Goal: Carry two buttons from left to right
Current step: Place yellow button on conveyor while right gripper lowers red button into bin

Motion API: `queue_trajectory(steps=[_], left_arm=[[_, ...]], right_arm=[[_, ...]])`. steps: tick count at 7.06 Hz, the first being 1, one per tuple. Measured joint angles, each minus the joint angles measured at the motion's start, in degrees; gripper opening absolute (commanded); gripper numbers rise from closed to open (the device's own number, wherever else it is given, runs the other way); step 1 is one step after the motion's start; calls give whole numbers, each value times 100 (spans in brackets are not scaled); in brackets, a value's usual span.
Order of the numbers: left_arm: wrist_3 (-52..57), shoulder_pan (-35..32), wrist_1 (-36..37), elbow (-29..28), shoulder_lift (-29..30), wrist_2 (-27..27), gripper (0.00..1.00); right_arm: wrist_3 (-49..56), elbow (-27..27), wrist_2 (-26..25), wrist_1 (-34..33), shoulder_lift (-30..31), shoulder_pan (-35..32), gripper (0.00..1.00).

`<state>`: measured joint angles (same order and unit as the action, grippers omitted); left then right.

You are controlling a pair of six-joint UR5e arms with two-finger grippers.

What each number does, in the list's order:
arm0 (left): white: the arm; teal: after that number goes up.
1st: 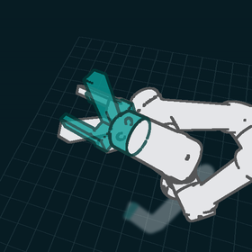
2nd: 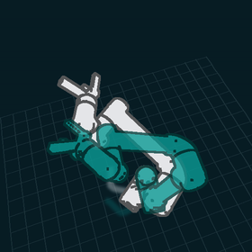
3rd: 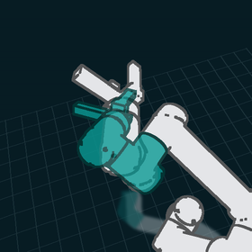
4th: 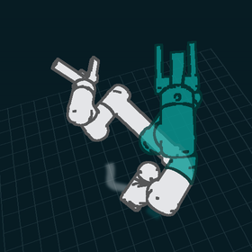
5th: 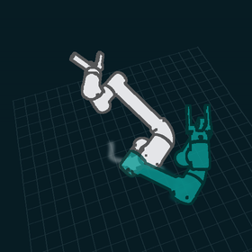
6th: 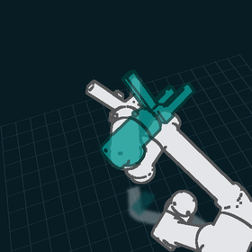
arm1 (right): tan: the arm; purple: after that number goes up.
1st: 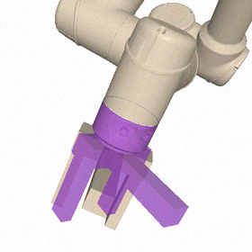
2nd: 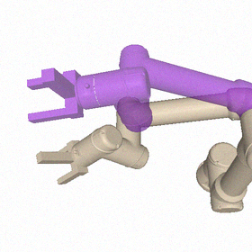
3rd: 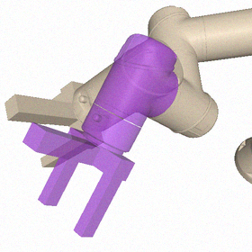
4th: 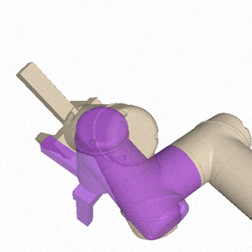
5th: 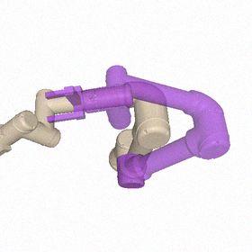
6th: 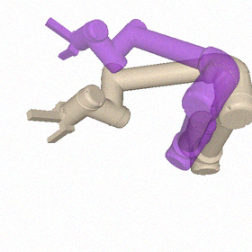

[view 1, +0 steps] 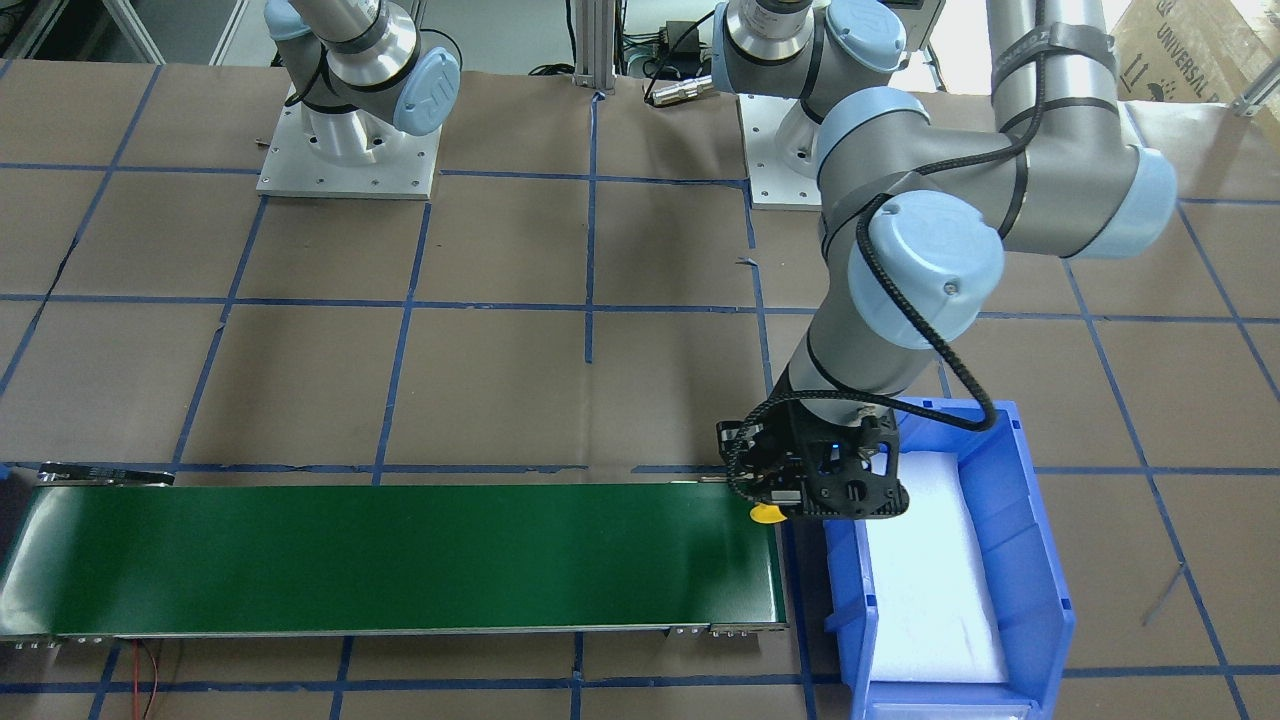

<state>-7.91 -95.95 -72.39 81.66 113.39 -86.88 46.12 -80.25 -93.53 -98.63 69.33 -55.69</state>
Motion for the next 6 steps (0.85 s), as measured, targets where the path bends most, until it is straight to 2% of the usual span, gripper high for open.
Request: queue_trajectory(steps=[3, 6], left_arm=[[-439, -367, 634, -26, 463, 46, 37], [-573, -396, 1259, -35, 791, 146, 37]], right_arm=[[79, 251, 8, -54, -399, 596, 5], [97, 1090, 39, -84, -1233, 648, 5]])
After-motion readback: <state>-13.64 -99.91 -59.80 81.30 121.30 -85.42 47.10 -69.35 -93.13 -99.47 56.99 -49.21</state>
